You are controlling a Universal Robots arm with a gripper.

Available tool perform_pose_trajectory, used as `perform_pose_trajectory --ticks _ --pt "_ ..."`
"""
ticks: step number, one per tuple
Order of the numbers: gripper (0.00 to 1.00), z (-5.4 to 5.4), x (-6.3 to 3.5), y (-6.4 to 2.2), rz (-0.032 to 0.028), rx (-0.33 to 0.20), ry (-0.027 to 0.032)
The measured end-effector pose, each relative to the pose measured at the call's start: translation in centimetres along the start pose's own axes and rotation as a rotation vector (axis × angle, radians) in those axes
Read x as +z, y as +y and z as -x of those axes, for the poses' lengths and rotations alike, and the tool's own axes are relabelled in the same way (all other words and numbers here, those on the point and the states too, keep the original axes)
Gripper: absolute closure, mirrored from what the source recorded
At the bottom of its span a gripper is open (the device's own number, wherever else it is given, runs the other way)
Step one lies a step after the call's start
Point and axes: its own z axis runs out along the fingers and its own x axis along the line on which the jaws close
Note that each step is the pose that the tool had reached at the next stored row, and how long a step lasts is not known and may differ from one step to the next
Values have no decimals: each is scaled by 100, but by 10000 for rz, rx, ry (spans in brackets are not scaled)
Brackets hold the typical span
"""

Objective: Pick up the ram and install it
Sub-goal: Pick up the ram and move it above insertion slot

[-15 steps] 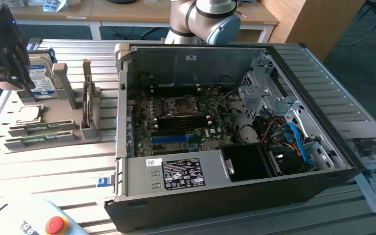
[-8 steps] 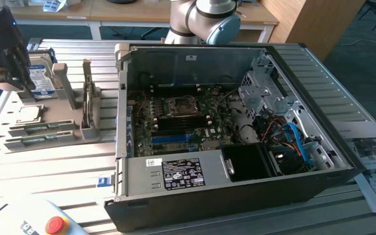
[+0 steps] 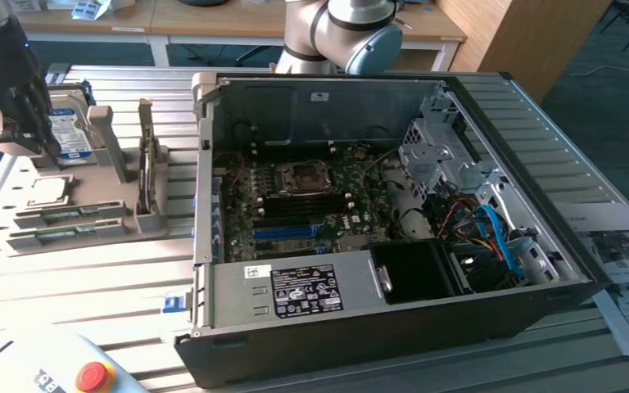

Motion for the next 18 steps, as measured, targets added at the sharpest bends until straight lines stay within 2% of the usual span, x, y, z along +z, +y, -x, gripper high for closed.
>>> perform_pose_trajectory --ticks 18 --pt "69 -7 165 -2 -15 -1 1"
